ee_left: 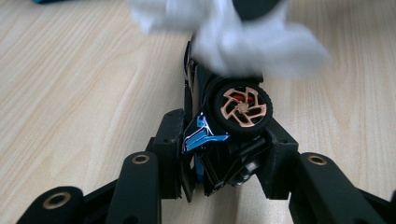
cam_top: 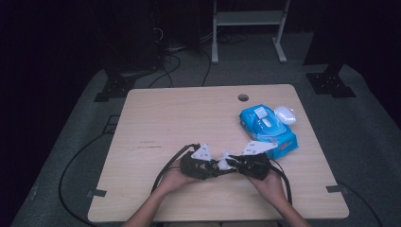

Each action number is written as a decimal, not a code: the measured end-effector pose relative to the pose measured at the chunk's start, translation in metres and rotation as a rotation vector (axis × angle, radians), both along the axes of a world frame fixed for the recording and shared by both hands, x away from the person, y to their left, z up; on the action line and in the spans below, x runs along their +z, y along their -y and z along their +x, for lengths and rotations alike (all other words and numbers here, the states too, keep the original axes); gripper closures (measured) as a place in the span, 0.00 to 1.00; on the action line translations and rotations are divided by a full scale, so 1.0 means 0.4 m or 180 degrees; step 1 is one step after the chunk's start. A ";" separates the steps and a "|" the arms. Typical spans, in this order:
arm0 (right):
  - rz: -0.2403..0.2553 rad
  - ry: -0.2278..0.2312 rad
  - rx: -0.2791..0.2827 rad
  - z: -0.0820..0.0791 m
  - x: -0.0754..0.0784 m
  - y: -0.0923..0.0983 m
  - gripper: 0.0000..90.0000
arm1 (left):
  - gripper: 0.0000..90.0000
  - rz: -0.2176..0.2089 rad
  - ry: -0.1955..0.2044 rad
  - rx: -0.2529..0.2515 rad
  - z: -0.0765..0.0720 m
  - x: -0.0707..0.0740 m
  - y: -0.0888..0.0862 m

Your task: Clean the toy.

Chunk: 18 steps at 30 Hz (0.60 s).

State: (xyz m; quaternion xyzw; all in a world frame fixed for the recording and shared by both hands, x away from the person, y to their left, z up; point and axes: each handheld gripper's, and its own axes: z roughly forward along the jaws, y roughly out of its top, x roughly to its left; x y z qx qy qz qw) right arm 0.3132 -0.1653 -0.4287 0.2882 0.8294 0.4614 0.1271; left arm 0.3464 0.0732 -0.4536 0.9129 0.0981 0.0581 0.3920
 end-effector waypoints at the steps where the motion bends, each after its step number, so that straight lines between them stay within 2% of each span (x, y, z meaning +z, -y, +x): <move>1: 0.0012 -0.0030 -0.0026 0.002 0.001 0.014 0.90 | 0.64 0.0011 0.0007 -0.0005 0.000 0.000 0.000; 4: 0.0032 -0.0046 -0.0104 0.001 0.002 0.039 0.90 | 0.64 0.0017 -0.0004 -0.0016 0.003 0.001 0.006; 5: 0.0056 -0.0057 -0.0115 0.000 0.000 0.039 0.90 | 0.64 -0.0022 -0.0036 -0.0010 0.004 0.000 0.009; 7: 0.0101 -0.0068 -0.0080 0.000 -0.002 0.026 0.90 | 0.51 -0.0098 -0.0106 0.0037 0.009 0.002 0.018; 11: 0.0108 -0.0081 0.0075 -0.002 -0.004 -0.021 0.90 | 0.61 -0.0103 -0.0043 0.0012 0.006 0.007 0.029; 13: 0.0061 -0.0051 0.0104 -0.004 -0.001 -0.033 0.90 | 0.63 -0.0049 0.0047 -0.0012 0.004 0.011 0.027; 15: 0.0045 -0.0053 0.0090 -0.001 0.001 -0.025 0.90 | 0.64 -0.0040 0.0033 -0.0013 0.005 0.013 0.021; 18: -0.0003 -0.0027 -0.0047 0.005 0.004 0.012 0.90 | 0.64 -0.0018 0.0019 -0.0010 0.007 0.015 0.008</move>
